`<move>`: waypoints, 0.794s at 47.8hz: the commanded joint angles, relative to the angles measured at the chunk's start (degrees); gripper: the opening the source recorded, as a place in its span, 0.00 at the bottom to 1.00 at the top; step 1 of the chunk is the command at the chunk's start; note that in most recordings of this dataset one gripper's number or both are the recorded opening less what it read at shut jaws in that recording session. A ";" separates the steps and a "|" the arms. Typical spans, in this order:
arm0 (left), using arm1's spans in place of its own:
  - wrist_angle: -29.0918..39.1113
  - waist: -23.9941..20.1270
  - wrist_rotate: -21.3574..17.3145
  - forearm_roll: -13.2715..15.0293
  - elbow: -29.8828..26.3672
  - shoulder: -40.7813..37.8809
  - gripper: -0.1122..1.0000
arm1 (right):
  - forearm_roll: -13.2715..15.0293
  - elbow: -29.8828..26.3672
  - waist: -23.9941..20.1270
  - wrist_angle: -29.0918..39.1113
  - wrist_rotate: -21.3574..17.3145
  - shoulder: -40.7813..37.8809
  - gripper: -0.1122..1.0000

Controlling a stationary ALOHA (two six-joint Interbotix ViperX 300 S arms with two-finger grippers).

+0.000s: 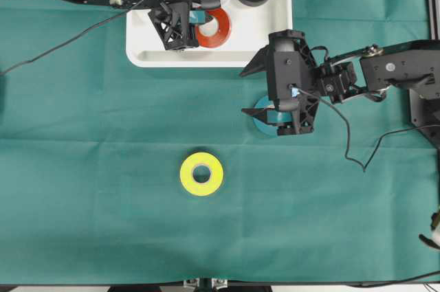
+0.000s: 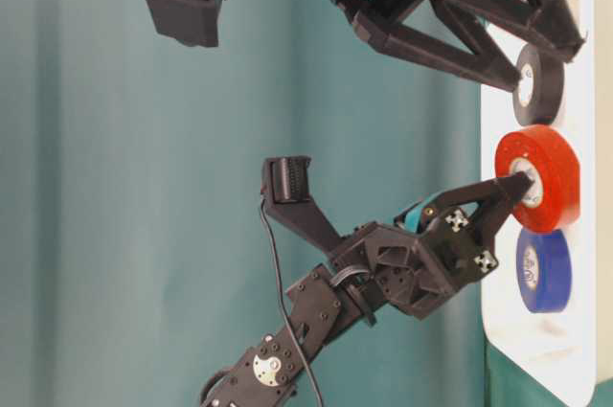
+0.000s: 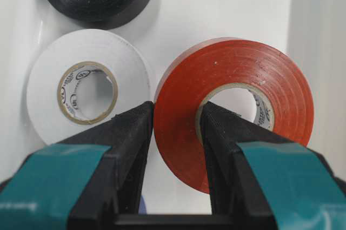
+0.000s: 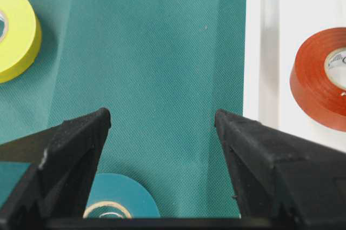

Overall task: Put the tape alternately from left to right into the white case.
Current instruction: 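Lift the red tape roll and carry it into the white case, then open the left gripper and retract it out of the case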

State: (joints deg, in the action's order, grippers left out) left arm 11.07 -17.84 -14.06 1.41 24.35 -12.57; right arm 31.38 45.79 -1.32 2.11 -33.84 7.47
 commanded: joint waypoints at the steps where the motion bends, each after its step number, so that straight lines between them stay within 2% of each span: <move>1: -0.26 -0.18 0.18 -0.09 -1.93 0.79 0.07 | -0.18 -0.35 -0.18 -0.35 -0.09 0.62 0.86; 14: -0.18 -0.18 0.35 -0.09 -1.93 1.23 0.08 | -0.09 -0.18 -0.09 -0.35 0.00 0.62 0.86; 18: -0.09 -0.09 0.44 -0.09 -1.76 1.58 0.19 | -0.18 -0.18 -0.09 -0.44 -0.09 0.62 0.86; 21: -0.18 0.00 0.35 -0.09 -1.67 2.02 0.31 | -0.18 -0.09 -0.18 -0.35 -0.09 0.62 0.86; 28: -0.18 0.09 0.26 -0.09 -1.41 3.25 0.71 | -0.18 -0.09 -0.18 -0.35 -0.09 0.62 0.86; 31: -0.18 0.18 0.26 -0.09 -1.14 3.87 0.85 | -0.18 -0.18 -0.18 -0.35 -0.09 0.62 0.86; 38: -0.09 0.35 0.26 -0.09 -0.53 4.57 0.86 | -0.18 -0.18 -0.18 -0.35 -0.09 0.62 0.86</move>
State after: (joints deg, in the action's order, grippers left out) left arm 11.16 -17.75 -13.80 1.41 24.26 -10.28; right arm 31.38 46.05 -1.32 2.20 -33.84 7.47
